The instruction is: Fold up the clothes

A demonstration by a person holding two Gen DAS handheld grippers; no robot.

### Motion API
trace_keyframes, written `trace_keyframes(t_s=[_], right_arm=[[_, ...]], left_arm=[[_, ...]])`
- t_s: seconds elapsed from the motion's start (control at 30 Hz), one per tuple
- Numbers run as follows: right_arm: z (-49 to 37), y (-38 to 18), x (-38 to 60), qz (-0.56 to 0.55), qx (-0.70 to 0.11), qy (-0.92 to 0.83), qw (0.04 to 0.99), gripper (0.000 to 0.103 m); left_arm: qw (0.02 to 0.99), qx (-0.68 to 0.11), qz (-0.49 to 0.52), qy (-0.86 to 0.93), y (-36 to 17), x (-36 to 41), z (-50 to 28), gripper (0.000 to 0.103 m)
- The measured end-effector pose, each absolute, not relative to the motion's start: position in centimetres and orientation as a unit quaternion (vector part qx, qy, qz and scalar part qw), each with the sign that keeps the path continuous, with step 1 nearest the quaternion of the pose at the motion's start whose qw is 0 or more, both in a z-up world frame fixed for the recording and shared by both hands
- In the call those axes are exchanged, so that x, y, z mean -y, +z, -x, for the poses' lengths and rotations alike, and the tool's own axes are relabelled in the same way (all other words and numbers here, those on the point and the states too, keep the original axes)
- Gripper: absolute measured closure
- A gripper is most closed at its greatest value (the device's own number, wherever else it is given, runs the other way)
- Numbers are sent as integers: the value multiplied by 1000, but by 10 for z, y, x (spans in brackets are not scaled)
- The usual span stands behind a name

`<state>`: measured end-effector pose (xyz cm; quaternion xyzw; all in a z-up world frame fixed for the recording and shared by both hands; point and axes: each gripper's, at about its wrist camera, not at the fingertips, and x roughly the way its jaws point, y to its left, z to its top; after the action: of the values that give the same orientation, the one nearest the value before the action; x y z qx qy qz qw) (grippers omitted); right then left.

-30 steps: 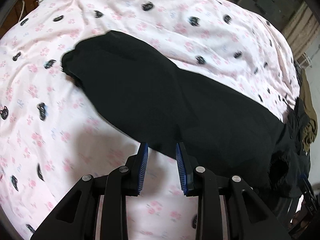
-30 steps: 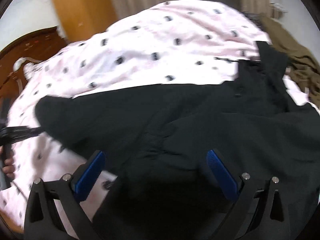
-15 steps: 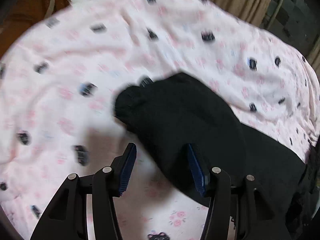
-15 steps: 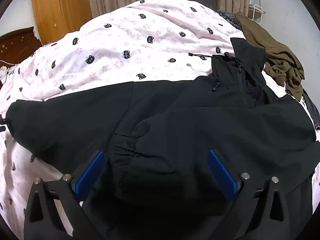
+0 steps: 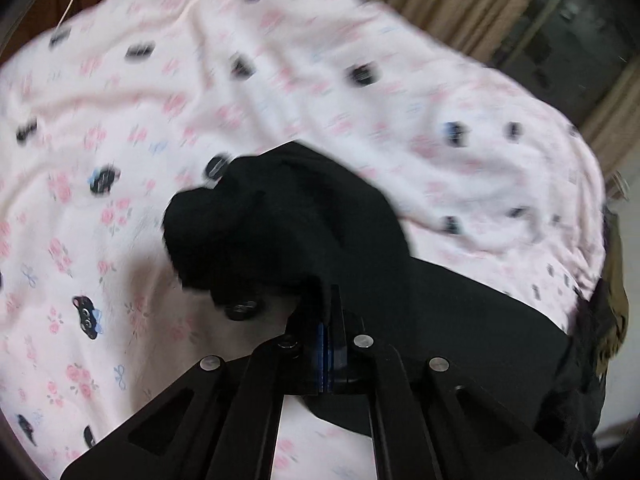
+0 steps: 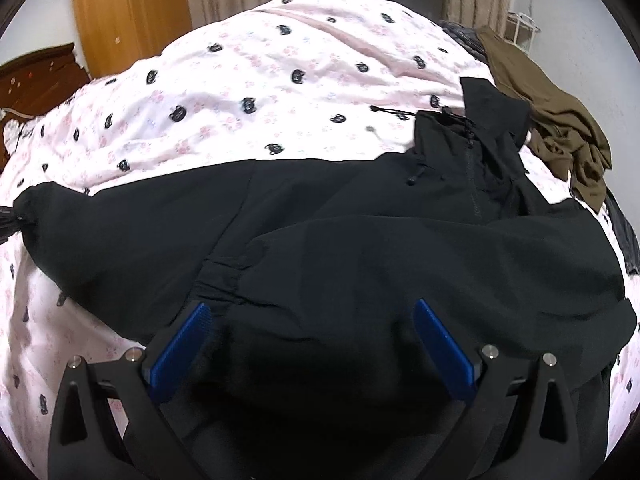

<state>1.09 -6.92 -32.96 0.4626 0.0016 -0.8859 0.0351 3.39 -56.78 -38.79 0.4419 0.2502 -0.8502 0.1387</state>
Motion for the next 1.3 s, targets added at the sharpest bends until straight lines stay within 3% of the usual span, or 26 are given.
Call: trace_keyframes(t_s=[0.3,0.6,0.83,1.0,1.2,1.3], right_arm=[[-34,-291,-7,-449,57,-891,24,1],[-81,-255,-164,-432,93,-897,-21,1],[-131,-252,-295,-431,125,-889,-89,1],[-145,-262,-354,-442,130,-881,-107,1],[-154,-274,-414,-454,132,-873,-117,1],[-144,-278,-427,-458,129,-873,-105,1]], left_arm=[[11,-146,-422,-894,-272,398,-15,103],[-152,-110,-419,-888,-222,160,25,103],[-260,-125,-434,-854,-235,-17,54,103],[-300,-115,-474,-820,-273,-129,61,103],[-272,-43,-546,-791,-345,-207,67,103],[-255,-22,-551,-794,-345,-215,58,102]])
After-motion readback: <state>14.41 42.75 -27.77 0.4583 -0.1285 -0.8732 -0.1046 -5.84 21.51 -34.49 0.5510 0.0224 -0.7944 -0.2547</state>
